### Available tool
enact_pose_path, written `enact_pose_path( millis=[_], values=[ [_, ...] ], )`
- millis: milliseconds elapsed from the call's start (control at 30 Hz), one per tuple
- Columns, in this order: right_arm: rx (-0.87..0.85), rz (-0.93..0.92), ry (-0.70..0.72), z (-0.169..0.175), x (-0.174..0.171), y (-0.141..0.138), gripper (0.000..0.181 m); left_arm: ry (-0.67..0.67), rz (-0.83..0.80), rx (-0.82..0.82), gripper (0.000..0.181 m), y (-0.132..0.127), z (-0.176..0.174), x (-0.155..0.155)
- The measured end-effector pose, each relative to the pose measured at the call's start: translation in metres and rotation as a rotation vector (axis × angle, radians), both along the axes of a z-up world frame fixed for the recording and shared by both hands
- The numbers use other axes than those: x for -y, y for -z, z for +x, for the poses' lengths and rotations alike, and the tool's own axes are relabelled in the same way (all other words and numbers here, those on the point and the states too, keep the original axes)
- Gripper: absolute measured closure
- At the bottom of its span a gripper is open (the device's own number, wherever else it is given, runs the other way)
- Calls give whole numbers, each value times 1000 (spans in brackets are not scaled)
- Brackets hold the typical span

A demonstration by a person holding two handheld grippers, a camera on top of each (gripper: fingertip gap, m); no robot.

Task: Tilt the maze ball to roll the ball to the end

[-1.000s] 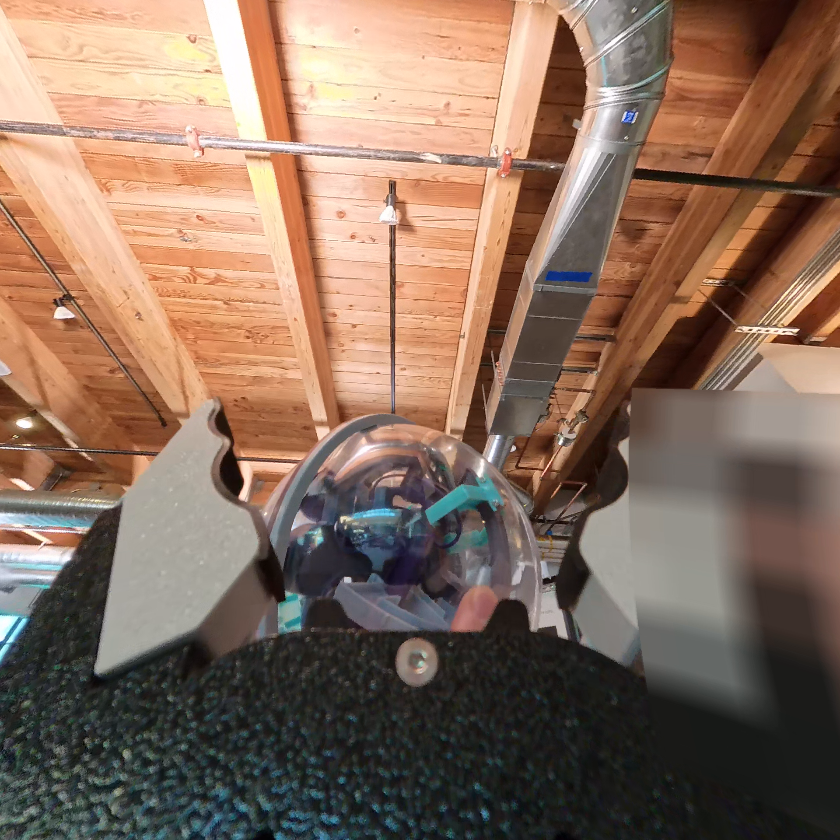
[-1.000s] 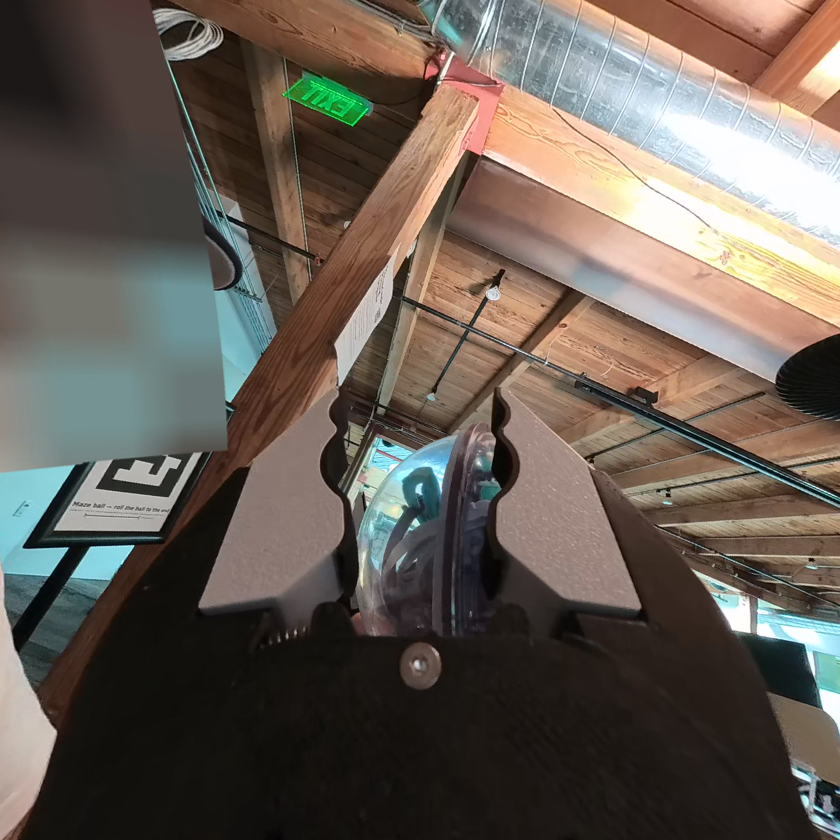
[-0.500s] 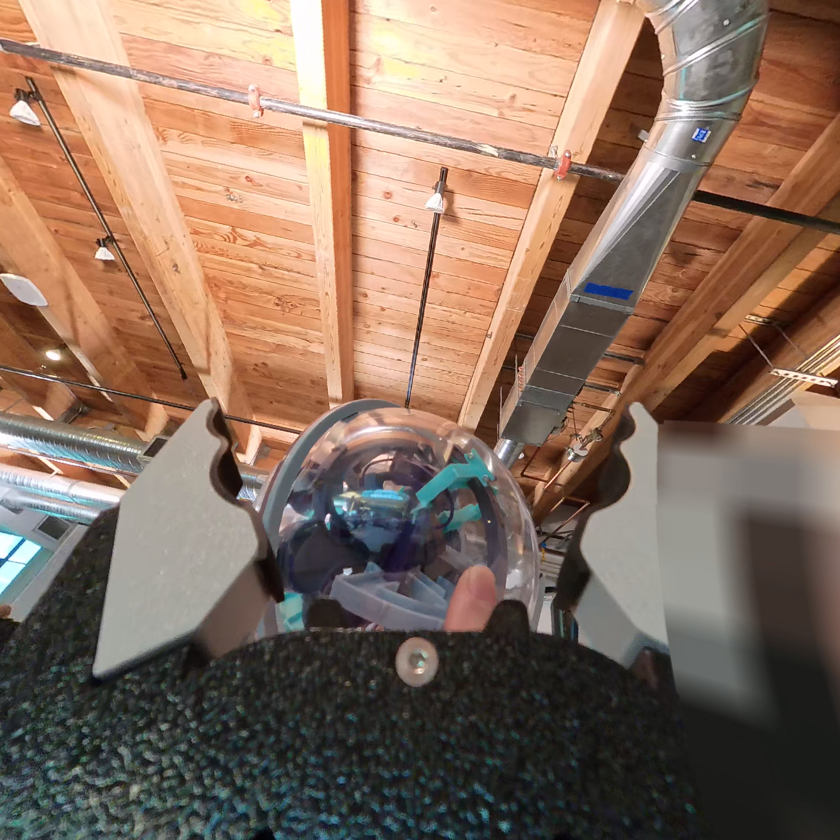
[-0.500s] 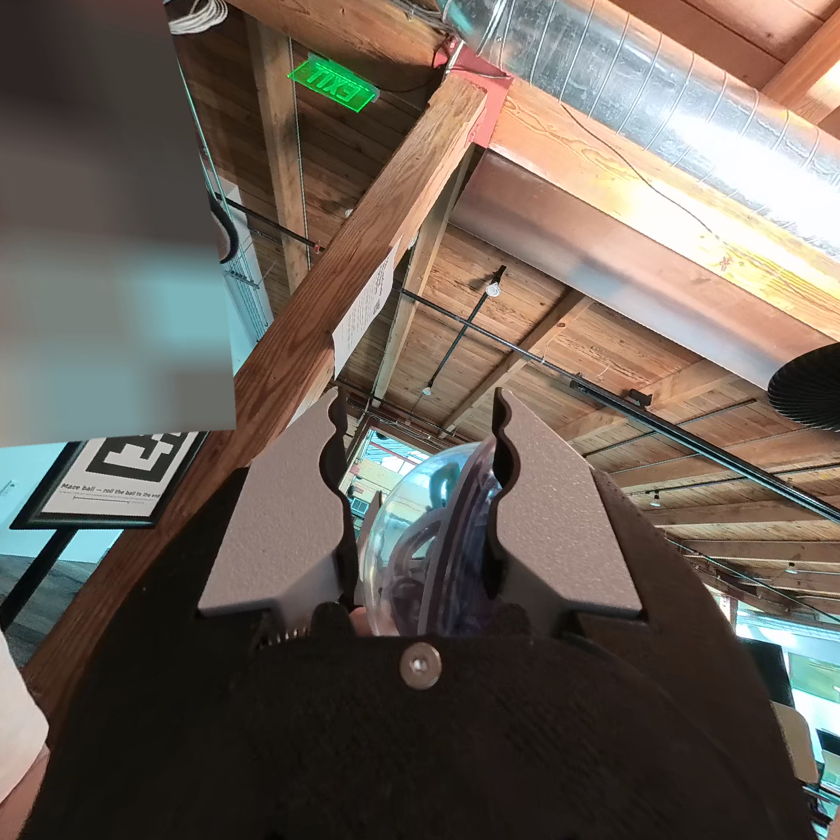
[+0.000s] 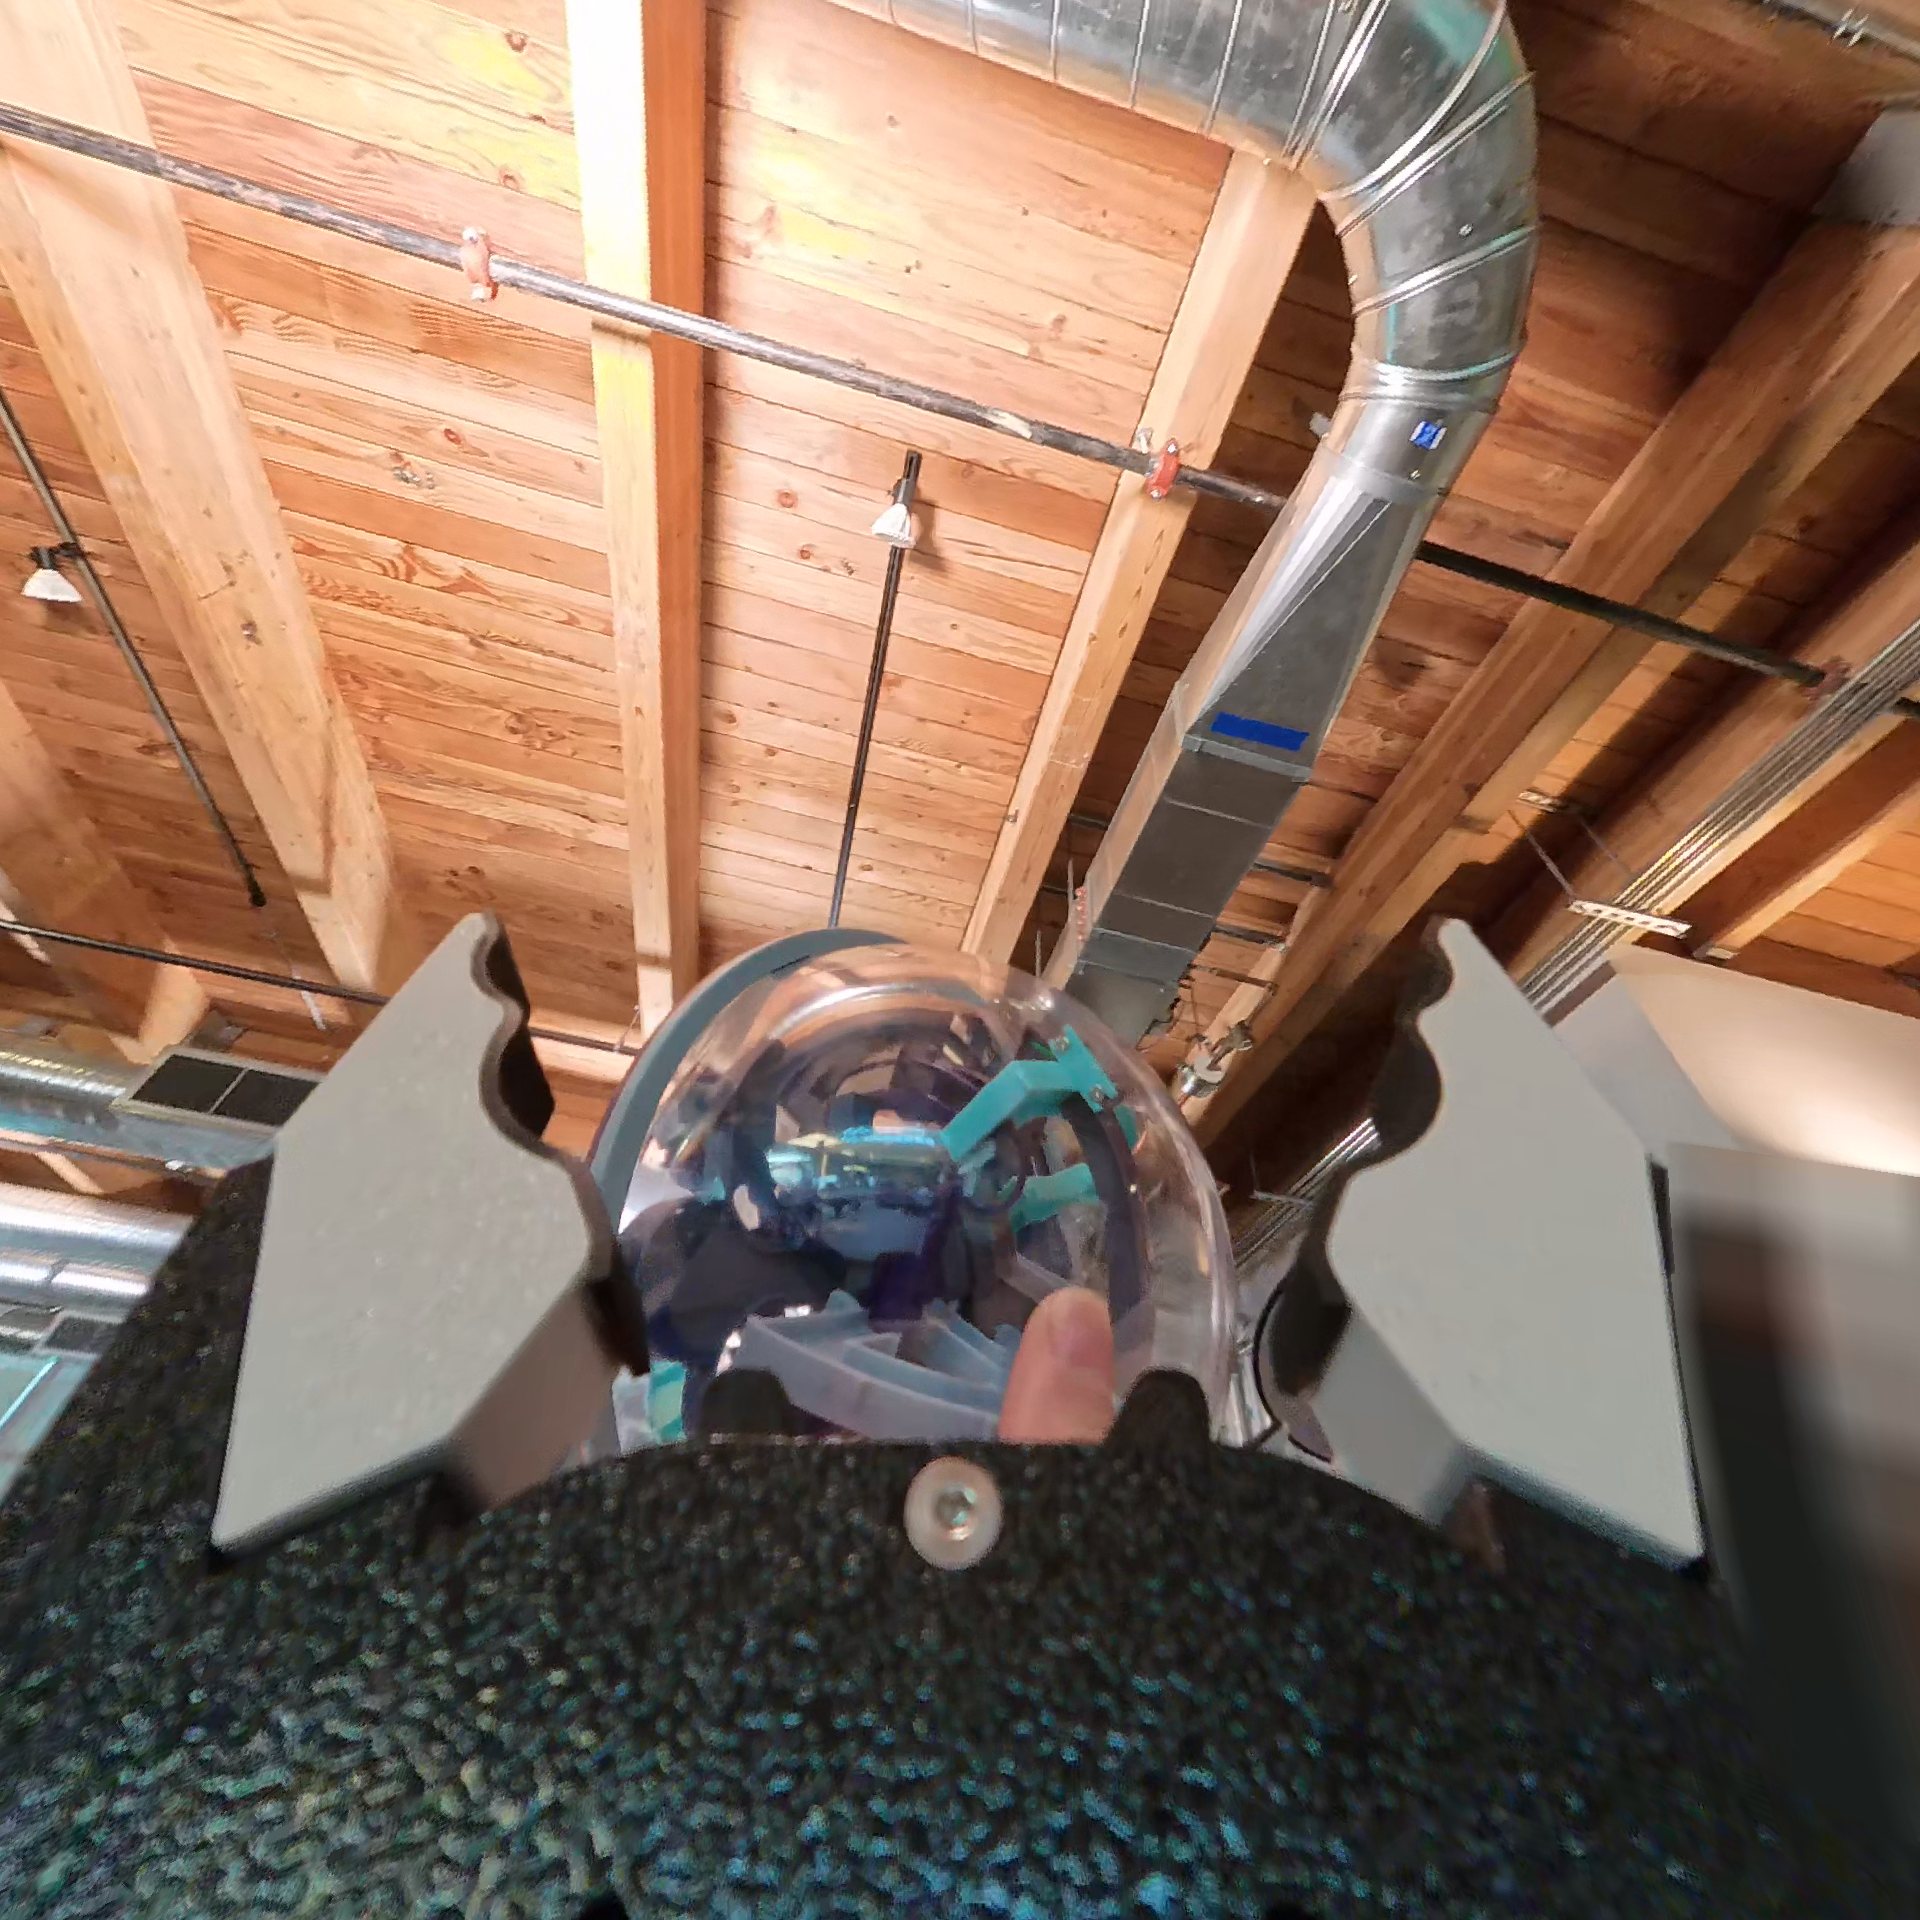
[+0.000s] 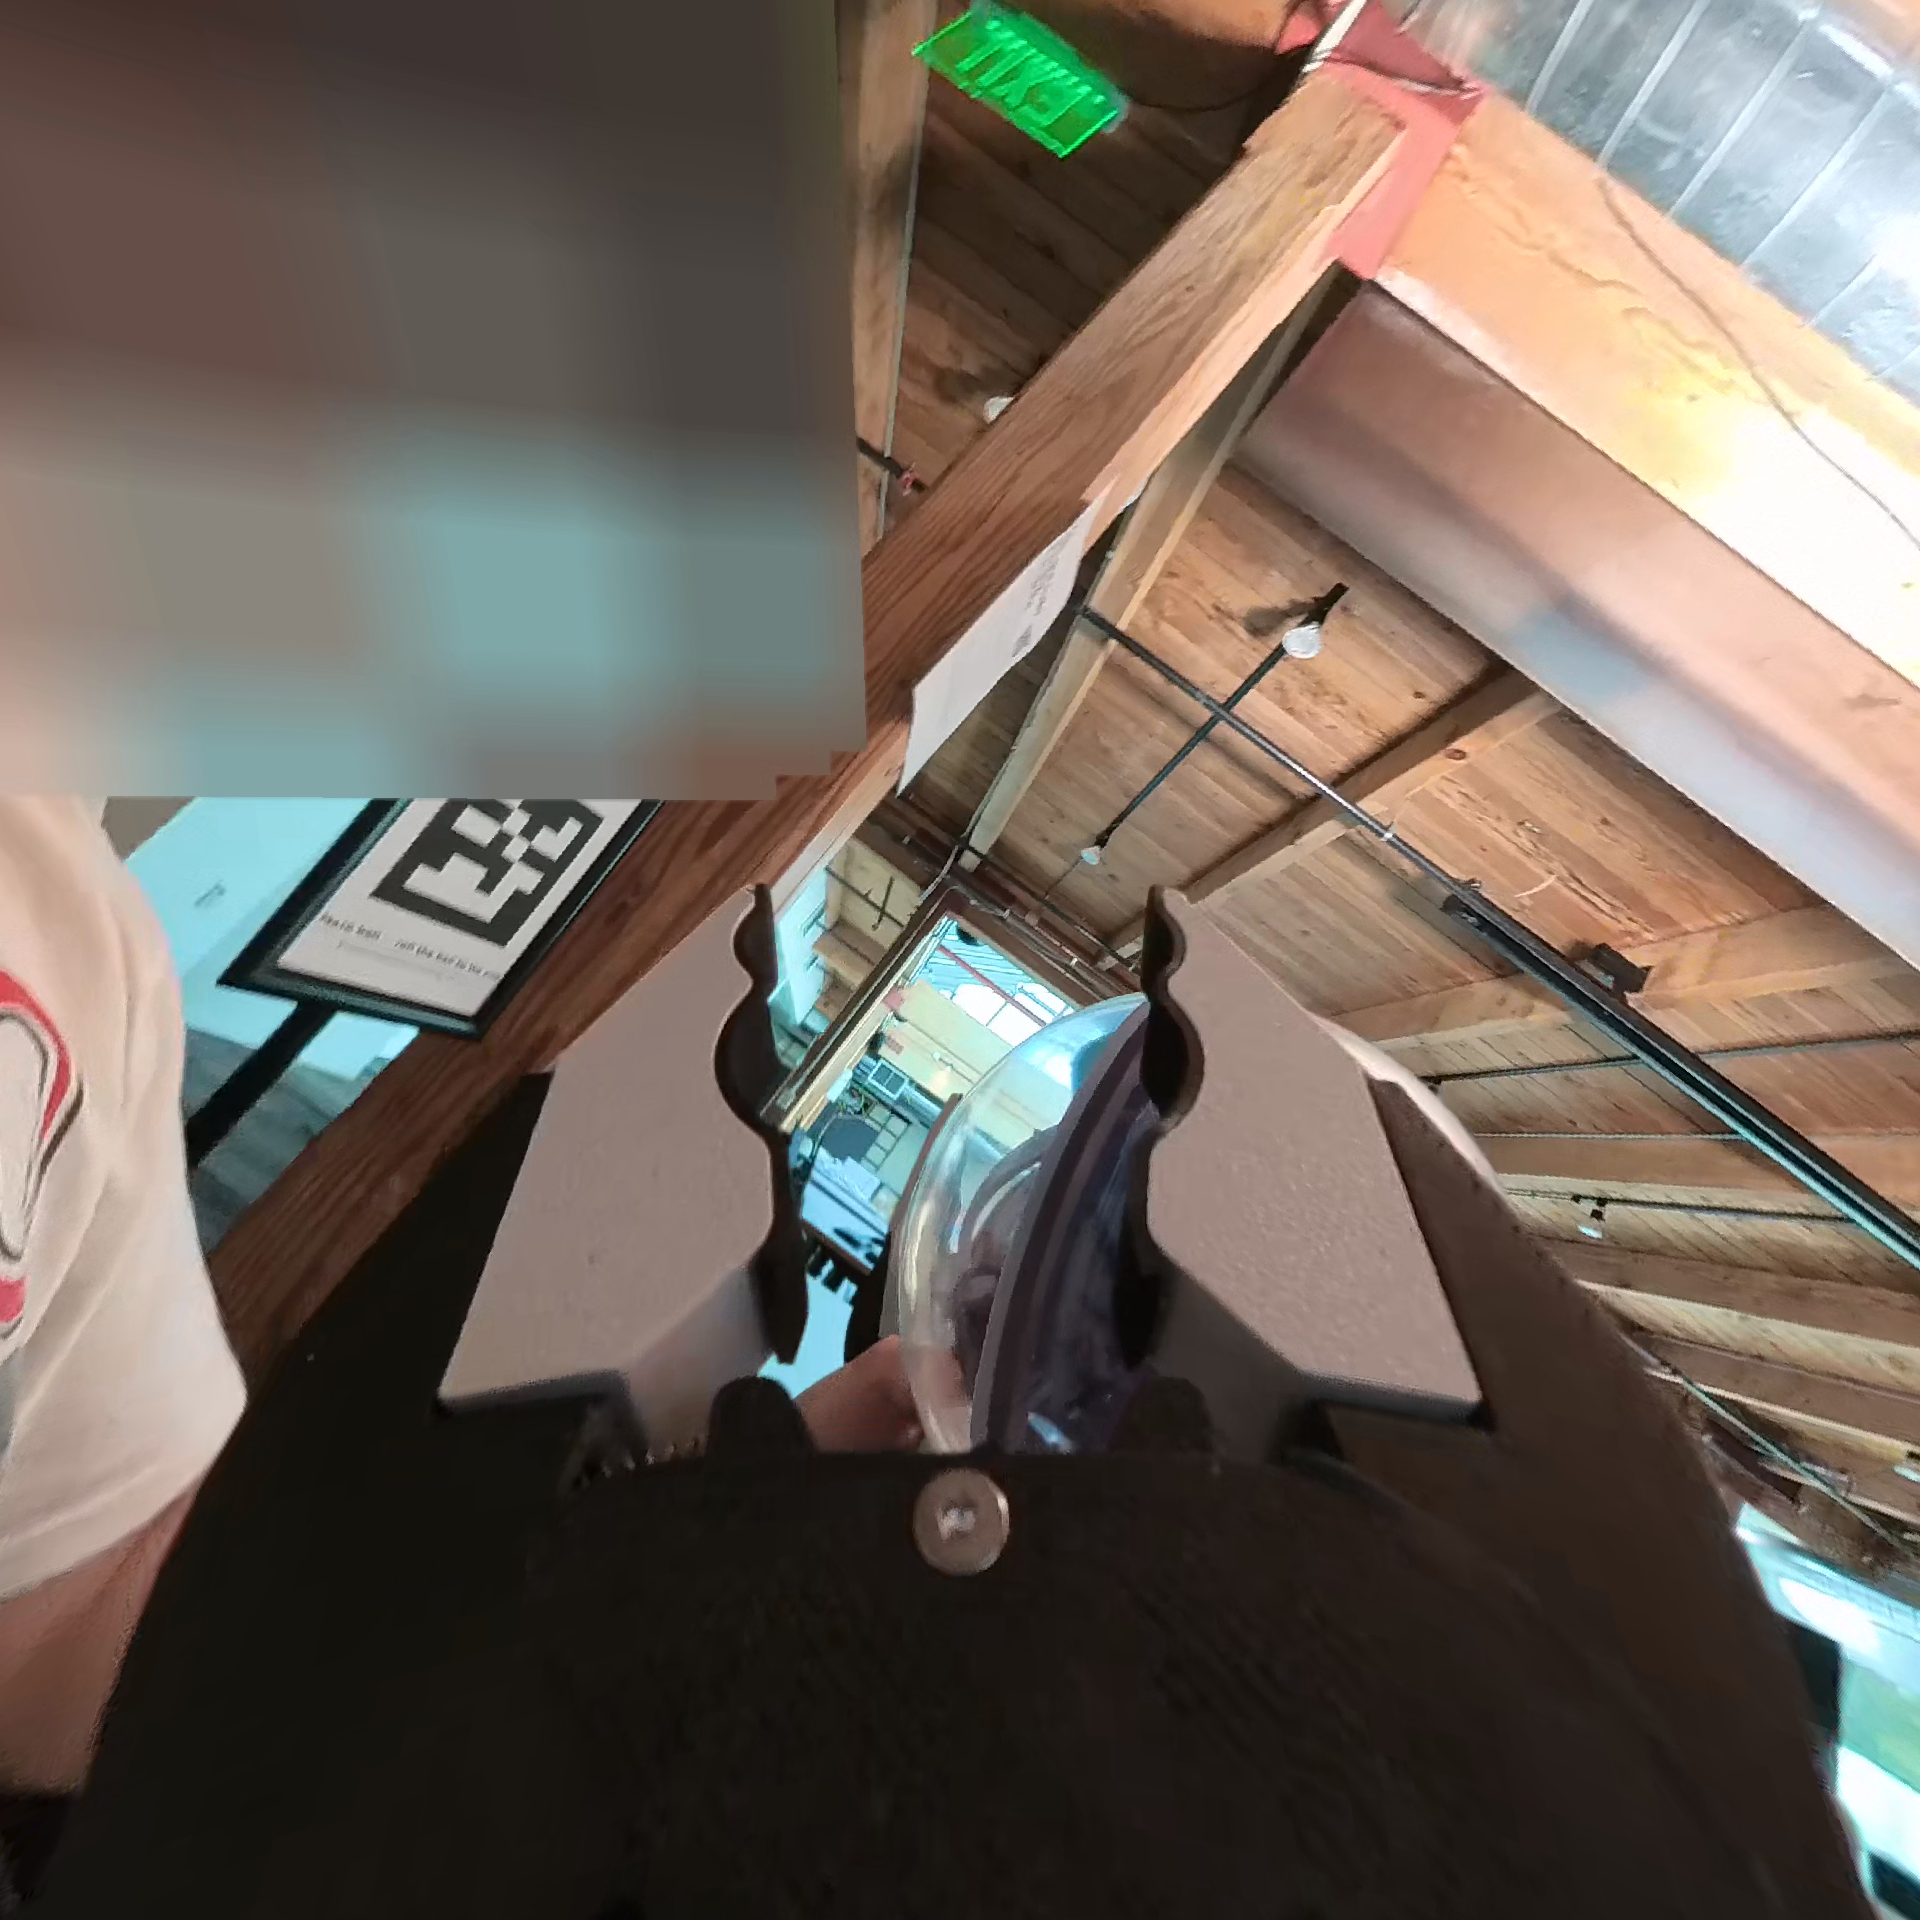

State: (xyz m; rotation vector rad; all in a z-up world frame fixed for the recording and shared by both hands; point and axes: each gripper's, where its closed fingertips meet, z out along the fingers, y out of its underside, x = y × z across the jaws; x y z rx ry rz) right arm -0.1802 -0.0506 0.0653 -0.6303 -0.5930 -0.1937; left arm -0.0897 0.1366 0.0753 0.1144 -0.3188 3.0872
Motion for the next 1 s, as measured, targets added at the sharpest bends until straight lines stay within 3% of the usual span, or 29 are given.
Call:
enact_pose_path(
  millis=[233,467,733,1000],
  values=[
    [216,-78,169,-17,-28,28,107,16,-41,32,25,0,-4,-9],
    [290,-104,316,-8,-46,39,107,-52,-9,-4,25,-2,-2,-7],
    [267,-140,348,3,-55,43,105,-204,53,8,30,-10,-14,-6],
    [109,-127,215,17,-46,32,103,-438,152,47,26,-21,-34,0]
  ],
)
